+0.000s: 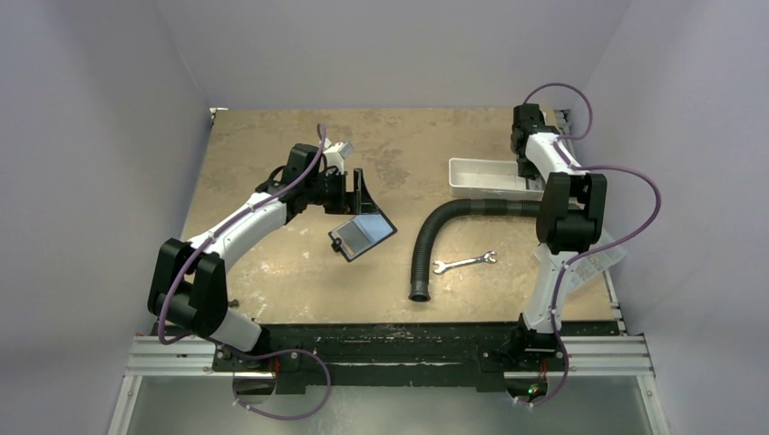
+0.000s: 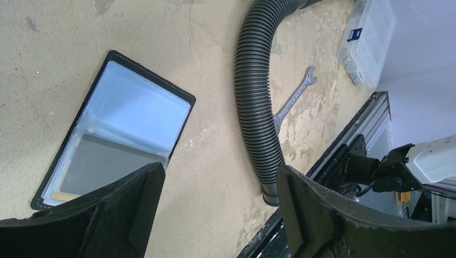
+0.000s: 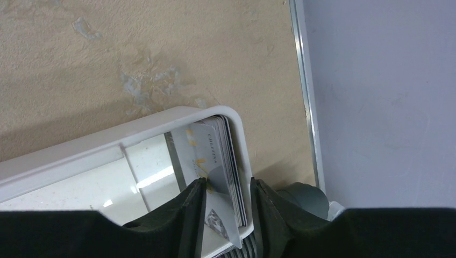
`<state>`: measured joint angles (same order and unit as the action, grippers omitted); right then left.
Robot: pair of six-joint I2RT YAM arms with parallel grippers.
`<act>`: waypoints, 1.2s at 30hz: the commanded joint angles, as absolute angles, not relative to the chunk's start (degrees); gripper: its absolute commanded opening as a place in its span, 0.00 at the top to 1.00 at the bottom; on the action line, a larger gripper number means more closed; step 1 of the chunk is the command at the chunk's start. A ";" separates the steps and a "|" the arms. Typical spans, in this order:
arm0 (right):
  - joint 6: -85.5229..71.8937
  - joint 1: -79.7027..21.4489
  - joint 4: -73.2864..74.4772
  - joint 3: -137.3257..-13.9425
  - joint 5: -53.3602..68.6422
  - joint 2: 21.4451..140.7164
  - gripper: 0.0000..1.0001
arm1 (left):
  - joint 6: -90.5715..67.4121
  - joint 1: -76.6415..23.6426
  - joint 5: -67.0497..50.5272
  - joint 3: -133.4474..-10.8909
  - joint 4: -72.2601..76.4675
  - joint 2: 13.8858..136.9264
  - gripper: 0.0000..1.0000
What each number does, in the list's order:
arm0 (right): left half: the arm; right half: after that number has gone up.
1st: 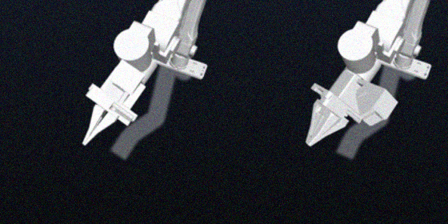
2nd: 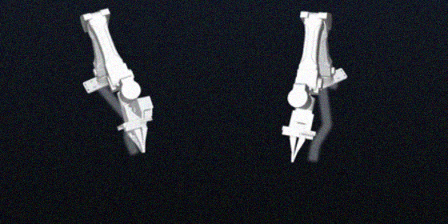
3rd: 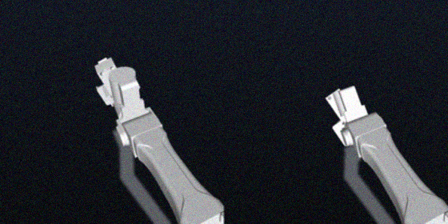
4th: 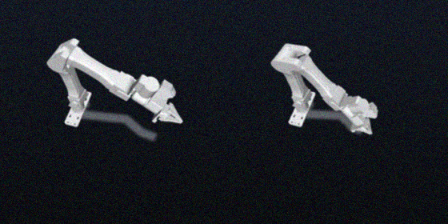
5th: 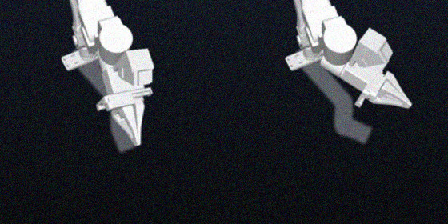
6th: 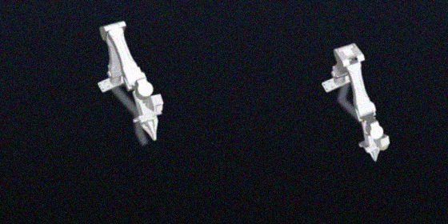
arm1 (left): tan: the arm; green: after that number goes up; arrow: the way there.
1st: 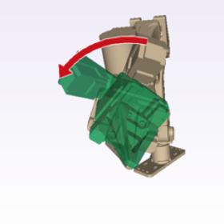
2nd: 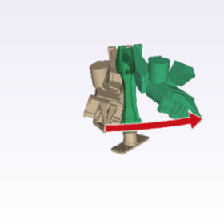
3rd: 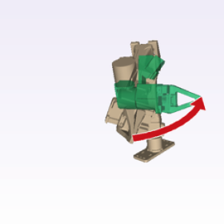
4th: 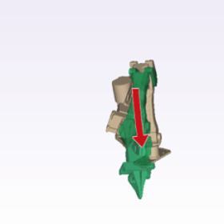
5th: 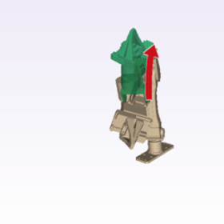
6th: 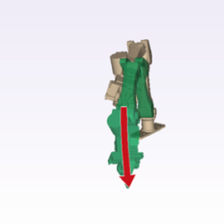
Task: Put the credit cards into the card holder
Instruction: Pick up the credit card from the storage box.
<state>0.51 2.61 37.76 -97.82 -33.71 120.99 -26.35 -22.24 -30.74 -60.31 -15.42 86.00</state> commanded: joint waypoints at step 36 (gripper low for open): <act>-7.24 -2.61 39.45 -99.76 -23.38 106.09 1.00 | -25.32 -21.89 -27.00 -59.97 -14.48 85.41 0.18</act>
<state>-2.87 0.25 40.69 -98.56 -27.86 113.14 -26.35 -22.24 -29.58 -60.10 -15.35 86.02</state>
